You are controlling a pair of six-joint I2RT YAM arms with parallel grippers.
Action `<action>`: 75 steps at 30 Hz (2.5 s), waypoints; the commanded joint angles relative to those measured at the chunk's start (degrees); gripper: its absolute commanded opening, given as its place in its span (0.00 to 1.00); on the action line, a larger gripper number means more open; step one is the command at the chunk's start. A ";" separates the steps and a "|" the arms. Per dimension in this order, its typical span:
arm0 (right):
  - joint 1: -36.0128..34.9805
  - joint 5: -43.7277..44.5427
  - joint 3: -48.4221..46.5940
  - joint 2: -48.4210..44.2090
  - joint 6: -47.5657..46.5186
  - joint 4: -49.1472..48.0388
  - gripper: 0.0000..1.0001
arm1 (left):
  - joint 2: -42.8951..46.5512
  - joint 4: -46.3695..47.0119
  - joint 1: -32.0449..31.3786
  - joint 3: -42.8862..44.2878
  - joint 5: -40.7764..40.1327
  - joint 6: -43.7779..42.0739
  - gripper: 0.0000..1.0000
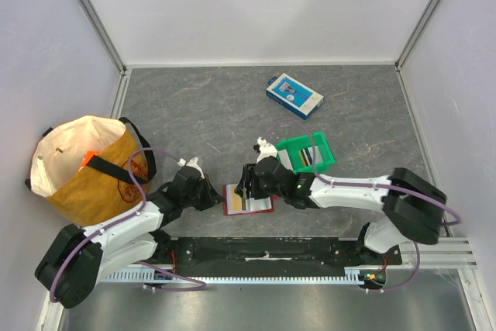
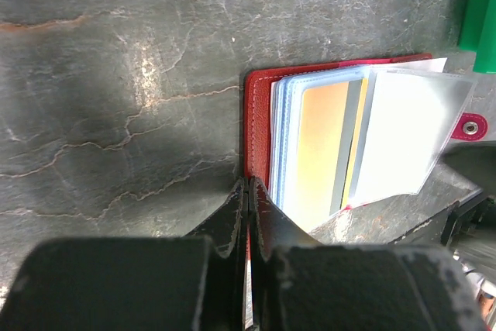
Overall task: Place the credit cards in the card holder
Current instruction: Insert the credit card into the card holder, then pick up the credit card from the storage box.
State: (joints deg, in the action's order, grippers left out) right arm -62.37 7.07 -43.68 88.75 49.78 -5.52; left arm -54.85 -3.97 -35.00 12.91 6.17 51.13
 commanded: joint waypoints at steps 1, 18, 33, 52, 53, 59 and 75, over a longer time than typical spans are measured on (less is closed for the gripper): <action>2.07 8.48 -4.66 -10.60 -8.20 9.19 0.66 | 1.41 -1.92 -0.07 1.59 -0.46 -0.68 0.02; 29.84 -11.46 -6.24 -9.75 -21.65 17.03 0.80 | 2.29 -2.45 -0.15 3.00 0.68 -1.21 0.02; 32.75 -20.25 -6.86 -1.83 -21.21 13.25 0.85 | 1.76 -2.62 -0.07 3.97 0.77 -1.39 0.02; 34.59 -23.77 -5.80 -3.67 -19.98 12.64 0.63 | 0.97 -2.10 -0.06 3.88 1.03 -1.39 0.02; 34.68 -23.77 -5.80 -3.76 -19.90 12.64 0.62 | 0.89 -2.01 -0.06 3.88 1.03 -1.39 0.02; 35.12 -23.86 -5.45 -3.85 -19.81 12.64 0.55 | 0.18 -1.57 -0.15 3.88 1.30 -1.48 0.02; 36.62 -24.47 -4.83 -3.76 -19.72 12.73 0.34 | -1.40 -0.34 -0.15 3.79 1.82 -1.56 0.02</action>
State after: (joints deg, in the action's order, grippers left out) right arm -26.00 -16.08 -48.07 86.21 30.02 8.99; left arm -55.70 -6.63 -35.00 14.85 6.63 51.09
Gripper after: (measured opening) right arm 0.358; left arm 0.022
